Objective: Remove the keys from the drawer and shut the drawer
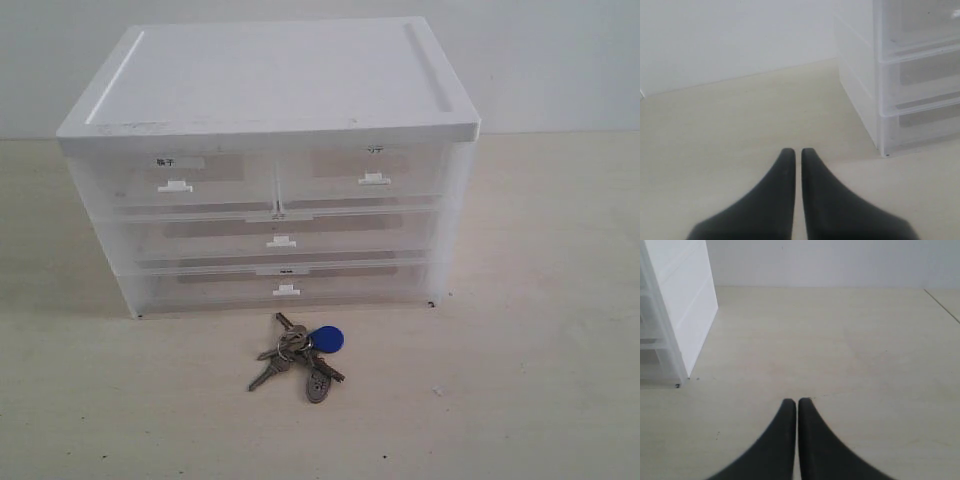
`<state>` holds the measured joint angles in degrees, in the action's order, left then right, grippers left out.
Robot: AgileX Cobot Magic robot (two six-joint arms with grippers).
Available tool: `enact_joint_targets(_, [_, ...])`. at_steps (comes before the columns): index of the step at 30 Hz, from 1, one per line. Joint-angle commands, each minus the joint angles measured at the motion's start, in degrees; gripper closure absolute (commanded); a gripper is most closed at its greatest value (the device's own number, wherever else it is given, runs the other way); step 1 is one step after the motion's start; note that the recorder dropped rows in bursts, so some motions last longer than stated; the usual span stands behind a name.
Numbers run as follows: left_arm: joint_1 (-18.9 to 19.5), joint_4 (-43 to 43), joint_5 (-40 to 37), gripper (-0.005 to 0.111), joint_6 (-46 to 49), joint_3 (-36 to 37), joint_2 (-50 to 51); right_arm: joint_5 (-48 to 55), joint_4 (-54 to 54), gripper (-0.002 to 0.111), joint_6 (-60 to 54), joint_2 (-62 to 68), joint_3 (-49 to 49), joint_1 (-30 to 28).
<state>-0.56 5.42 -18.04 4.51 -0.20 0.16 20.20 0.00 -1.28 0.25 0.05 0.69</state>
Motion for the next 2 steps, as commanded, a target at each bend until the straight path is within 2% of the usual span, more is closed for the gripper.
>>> enact_joint_targets(1, [0.28, -0.01, 0.03, 0.102, -0.41, 0.2, -0.16, -0.32, -0.33, 0.108, -0.06, -0.25, -0.05, -0.16])
enact_joint_targets(2, [0.28, -0.01, 0.03, 0.102, -0.41, 0.2, -0.16, -0.32, -0.33, 0.108, -0.06, -0.25, -0.05, -0.16])
